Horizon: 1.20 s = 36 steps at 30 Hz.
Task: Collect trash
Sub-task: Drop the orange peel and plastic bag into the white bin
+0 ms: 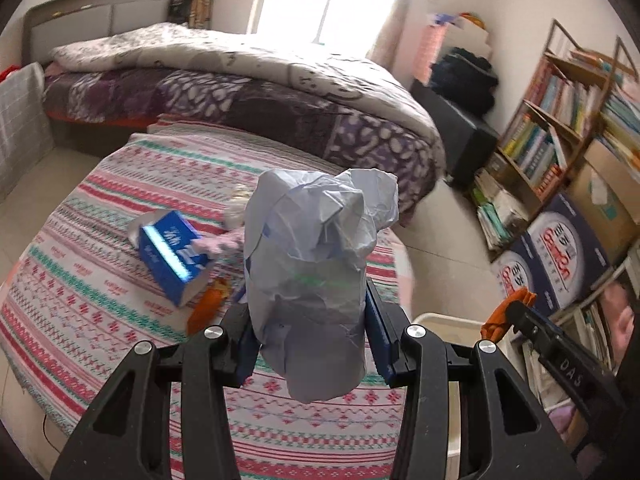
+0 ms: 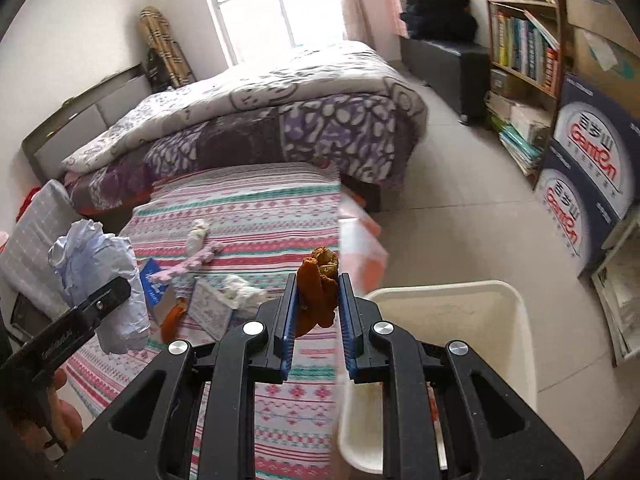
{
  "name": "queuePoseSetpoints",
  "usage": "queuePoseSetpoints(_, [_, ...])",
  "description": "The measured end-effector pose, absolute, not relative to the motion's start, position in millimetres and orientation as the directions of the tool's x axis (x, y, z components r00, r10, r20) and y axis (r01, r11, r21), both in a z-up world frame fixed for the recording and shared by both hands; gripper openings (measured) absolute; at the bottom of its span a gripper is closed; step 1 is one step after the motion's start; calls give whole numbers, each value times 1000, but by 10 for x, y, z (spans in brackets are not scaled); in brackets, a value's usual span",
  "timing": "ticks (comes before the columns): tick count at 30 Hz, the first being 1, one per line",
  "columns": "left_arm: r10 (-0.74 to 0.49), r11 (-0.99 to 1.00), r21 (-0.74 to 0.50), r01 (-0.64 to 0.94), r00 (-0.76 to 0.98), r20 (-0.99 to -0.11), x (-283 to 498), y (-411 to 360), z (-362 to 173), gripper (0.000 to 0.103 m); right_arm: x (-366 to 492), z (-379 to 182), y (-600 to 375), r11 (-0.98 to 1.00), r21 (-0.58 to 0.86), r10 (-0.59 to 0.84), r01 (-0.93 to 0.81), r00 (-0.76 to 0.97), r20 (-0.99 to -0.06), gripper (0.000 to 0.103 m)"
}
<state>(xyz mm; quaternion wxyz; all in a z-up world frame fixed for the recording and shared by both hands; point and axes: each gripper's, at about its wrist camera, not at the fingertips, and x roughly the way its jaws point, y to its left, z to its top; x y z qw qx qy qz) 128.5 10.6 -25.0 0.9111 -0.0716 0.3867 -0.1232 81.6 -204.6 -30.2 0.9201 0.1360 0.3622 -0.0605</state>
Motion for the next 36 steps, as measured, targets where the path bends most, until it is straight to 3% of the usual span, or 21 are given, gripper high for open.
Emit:
queuePoseSetpoints(13, [-362,923,-176,343,612,-704,1177,-621,-407,45,657,-344,-2616,923,201,-89,328,691,-717,19])
queuePoseSetpoints(15, [-371,914,-168,369,597,-712,1146,-744,-458,45,629,-358,-2695,917,182,-117,355,676,-728,22])
queuePoseSetpoints(17, [-377,907,-160,389,583,-720,1126,-853,-507,45,598,-367,-2781,908,177,-136,380,667,-733,34])
queuePoseSetpoints(23, [-396,884,-147,443,546,-738,1057,-1159,-623,45,474,-368,-3060,872,187,-182,452,656,-733,52])
queuePoseSetpoints(36, [-453,830,-182,527,448,-771,914,-1608,-828,48,303,-354,-3468,815,232,-215,531,649,-730,66])
